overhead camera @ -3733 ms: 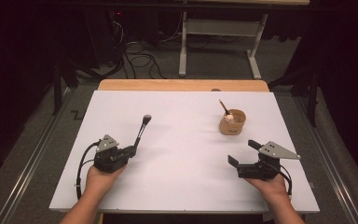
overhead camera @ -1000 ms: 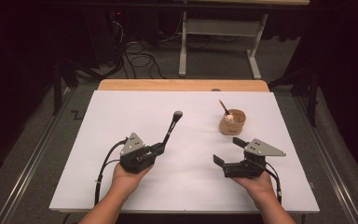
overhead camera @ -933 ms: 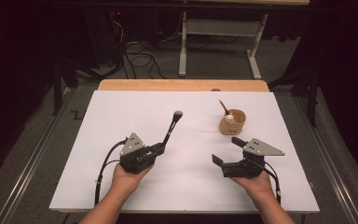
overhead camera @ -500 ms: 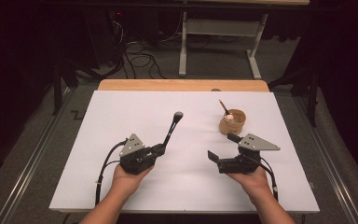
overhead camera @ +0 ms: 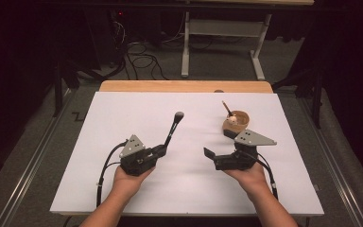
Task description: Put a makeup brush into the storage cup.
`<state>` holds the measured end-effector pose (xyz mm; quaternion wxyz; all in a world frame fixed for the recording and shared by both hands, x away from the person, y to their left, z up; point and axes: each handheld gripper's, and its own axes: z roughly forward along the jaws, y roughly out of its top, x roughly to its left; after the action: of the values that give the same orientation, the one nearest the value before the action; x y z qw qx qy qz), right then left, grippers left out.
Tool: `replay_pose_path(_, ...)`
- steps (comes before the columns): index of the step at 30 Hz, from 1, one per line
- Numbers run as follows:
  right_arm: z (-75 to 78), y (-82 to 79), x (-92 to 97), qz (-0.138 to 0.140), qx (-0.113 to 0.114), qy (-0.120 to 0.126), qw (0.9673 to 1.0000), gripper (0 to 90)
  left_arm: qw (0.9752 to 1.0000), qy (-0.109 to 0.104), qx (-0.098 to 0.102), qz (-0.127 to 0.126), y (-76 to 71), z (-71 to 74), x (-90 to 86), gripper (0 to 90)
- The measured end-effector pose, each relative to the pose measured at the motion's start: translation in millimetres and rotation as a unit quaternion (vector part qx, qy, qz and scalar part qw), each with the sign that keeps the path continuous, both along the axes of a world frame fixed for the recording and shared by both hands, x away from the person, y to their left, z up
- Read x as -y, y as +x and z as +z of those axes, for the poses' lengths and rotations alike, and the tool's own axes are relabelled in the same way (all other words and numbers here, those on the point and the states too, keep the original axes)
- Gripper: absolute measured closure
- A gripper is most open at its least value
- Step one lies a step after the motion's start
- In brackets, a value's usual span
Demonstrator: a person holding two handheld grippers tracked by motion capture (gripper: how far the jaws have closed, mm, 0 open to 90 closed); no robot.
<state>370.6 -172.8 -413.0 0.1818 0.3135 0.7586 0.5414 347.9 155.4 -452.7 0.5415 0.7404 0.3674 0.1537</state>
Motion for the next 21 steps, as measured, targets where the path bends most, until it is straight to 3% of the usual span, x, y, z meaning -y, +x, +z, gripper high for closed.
replay_pose_path(21,0.5,5.0,-29.5,0.028,-0.008,0.012,0.9995,6.8,1.0000,-0.008,-0.003,0.003,2.4,0.2,1.1,79.3)
